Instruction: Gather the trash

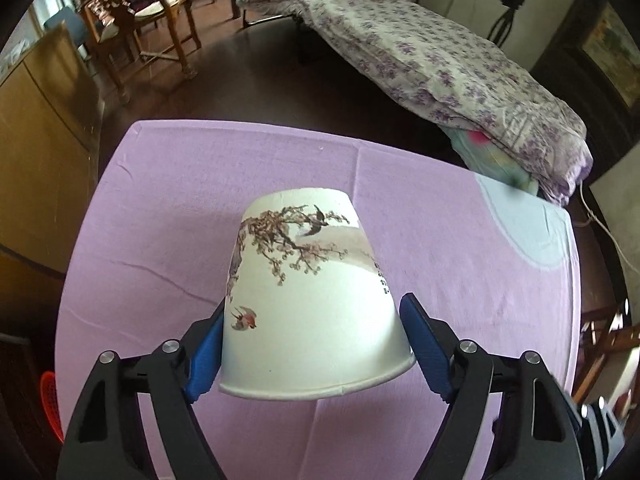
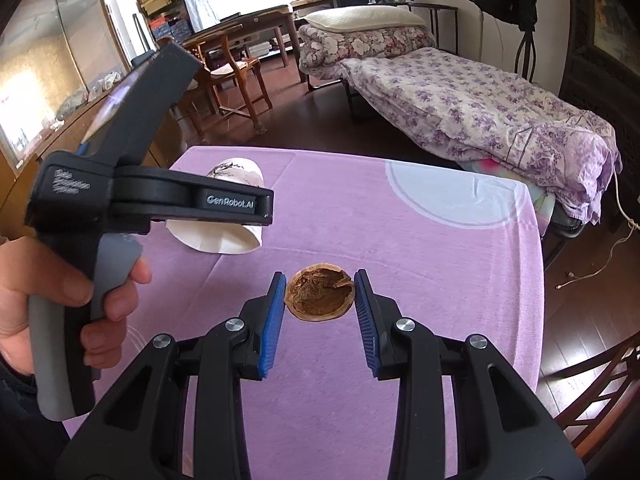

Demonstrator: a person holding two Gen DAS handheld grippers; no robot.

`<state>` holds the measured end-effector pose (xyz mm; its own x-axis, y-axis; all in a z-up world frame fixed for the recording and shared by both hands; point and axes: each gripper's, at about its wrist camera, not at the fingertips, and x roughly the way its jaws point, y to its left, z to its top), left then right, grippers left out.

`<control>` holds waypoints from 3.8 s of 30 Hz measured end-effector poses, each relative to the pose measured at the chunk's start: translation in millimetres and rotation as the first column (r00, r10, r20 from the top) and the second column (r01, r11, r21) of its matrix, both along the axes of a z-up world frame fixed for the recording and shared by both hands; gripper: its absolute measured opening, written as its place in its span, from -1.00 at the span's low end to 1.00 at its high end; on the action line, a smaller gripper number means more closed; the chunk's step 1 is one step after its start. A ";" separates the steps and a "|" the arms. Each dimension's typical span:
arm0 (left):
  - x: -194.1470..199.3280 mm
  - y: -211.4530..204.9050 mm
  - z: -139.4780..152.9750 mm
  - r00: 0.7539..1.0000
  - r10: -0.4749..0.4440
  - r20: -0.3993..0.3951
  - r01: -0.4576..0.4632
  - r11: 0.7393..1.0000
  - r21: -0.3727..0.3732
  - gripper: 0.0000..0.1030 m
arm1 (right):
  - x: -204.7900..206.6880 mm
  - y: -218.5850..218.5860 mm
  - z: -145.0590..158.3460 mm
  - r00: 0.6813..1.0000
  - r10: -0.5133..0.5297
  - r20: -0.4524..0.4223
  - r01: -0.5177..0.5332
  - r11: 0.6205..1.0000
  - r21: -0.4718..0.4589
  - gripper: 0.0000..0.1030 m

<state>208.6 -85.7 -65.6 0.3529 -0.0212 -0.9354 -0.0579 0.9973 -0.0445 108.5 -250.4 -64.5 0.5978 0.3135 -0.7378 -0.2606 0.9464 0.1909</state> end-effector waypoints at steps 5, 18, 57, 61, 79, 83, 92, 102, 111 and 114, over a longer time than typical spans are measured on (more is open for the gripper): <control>-27.2 13.4 10.4 1.000 -0.020 0.017 0.020 1.000 0.002 0.56 | -6.2 9.4 4.2 1.000 0.015 -0.001 -0.015 1.000 -0.022 -0.31; -135.2 83.3 51.5 0.998 -0.010 0.069 0.014 0.999 -0.053 0.56 | -51.5 67.2 11.2 0.997 0.061 -0.052 -0.063 0.998 -0.029 -0.31; -305.8 340.4 79.1 0.922 0.341 0.182 -0.334 0.940 -0.071 0.56 | -172.2 326.0 39.6 0.829 0.550 -0.098 -0.557 0.826 -0.079 -0.31; -331.4 392.8 65.8 0.888 0.432 0.156 -0.427 0.902 -0.069 0.56 | -184.0 379.0 42.4 0.742 0.661 -0.110 -0.670 0.733 -0.115 -0.31; -377.8 531.3 -11.9 0.751 0.660 -0.011 -0.660 0.751 0.007 0.72 | -223.7 534.9 -14.0 0.487 0.846 -0.217 -0.855 0.411 -0.315 0.25; -379.6 532.5 -12.1 0.749 0.663 -0.007 -0.663 0.749 0.012 0.72 | -213.0 528.0 -12.6 0.520 0.827 -0.214 -0.843 0.457 -0.283 0.25; -382.9 518.6 -8.7 0.758 0.652 -0.017 -0.652 0.759 0.005 0.72 | -207.0 515.1 -7.3 0.554 0.796 -0.243 -0.826 0.488 -0.282 0.26; -385.6 507.6 11.8 0.764 0.645 0.014 -0.645 0.764 0.019 0.74 | -204.7 499.6 -6.6 0.576 0.783 -0.235 -0.811 0.511 -0.286 0.26; -388.5 500.8 22.4 0.770 0.636 0.054 -0.638 0.768 0.051 0.74 | -208.8 495.7 -0.8 0.576 0.787 -0.221 -0.810 0.514 -0.282 0.26; -388.4 501.0 22.2 0.776 0.629 0.048 -0.631 0.774 0.045 0.74 | -209.2 495.9 -1.0 0.575 0.787 -0.223 -0.811 0.514 -0.280 0.26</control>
